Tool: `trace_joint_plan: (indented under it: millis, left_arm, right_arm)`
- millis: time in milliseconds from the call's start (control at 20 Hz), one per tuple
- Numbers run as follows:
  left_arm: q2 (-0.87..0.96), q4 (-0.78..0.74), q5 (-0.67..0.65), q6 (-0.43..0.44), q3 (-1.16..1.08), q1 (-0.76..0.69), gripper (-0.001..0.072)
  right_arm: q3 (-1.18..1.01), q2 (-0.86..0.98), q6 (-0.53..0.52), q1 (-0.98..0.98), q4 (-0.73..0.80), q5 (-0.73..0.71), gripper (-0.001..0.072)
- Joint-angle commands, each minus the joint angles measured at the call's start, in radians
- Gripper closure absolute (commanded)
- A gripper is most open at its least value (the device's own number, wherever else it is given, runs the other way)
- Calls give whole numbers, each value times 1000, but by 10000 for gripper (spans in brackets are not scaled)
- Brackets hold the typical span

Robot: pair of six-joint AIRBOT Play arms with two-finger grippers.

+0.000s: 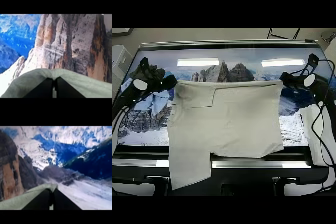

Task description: Fold the clothes and pants, and hang the long-sleeved shirts on hangers.

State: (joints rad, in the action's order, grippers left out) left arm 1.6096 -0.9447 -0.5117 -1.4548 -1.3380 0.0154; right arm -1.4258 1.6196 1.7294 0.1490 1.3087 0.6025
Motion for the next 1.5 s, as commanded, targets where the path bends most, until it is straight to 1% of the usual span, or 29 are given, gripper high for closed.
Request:
trace_joint_plan:
  millis: [0,100,150,250,300,350,400,450,500,600,650,700,750,900,1000,1250,1450]
  left_arm:
    - [71,7,181,18,-21,-60,684]
    - [100,8,219,14,-21,-99,684]
    - [111,8,216,14,-21,-112,684]
    - [106,7,180,-16,-28,-102,684]
    - [93,5,130,-12,-45,-81,685]
    - [73,-10,50,-11,-68,-48,685]
    - [51,-32,-50,-11,-91,-12,685]
    - [28,-50,-193,-11,-114,30,685]
    - [5,-64,-362,-11,-129,70,685]
    - [-27,-111,-695,-11,-130,126,685]
    - [-33,-152,-851,-11,-122,135,685]
    - [-32,-188,-935,-10,-101,131,685]
    - [-32,-209,-941,-9,-60,119,685]
    - [-30,-209,-838,8,70,84,685]
    - [-30,-208,-802,7,116,66,685]
    - [-29,-209,-794,7,162,59,685]
    - [-29,-209,-744,3,163,58,684]
  right_arm:
    - [2,51,26,-3,8,-112,677]
    - [2,78,26,-3,8,-51,676]
    - [2,89,34,-3,8,-16,676]
    - [-2,85,40,-2,9,3,676]
    - [-18,71,40,-2,20,8,676]
    - [-43,53,39,-2,47,31,676]
    - [-80,31,39,-2,78,89,676]
    - [-111,7,35,-2,106,172,676]
    - [-133,-21,30,-2,133,285,676]
    - [-141,-71,-54,-2,185,518,676]
    - [-140,-76,-69,-2,204,639,676]
    - [-127,-72,-70,-2,203,719,676]
    - [-95,-70,-70,-3,196,747,676]
    - [37,-57,-72,-2,204,722,676]
    - [83,-39,-96,-3,205,707,676]
    - [99,-8,-95,-3,196,716,675]
    - [99,-7,-93,-3,195,753,675]
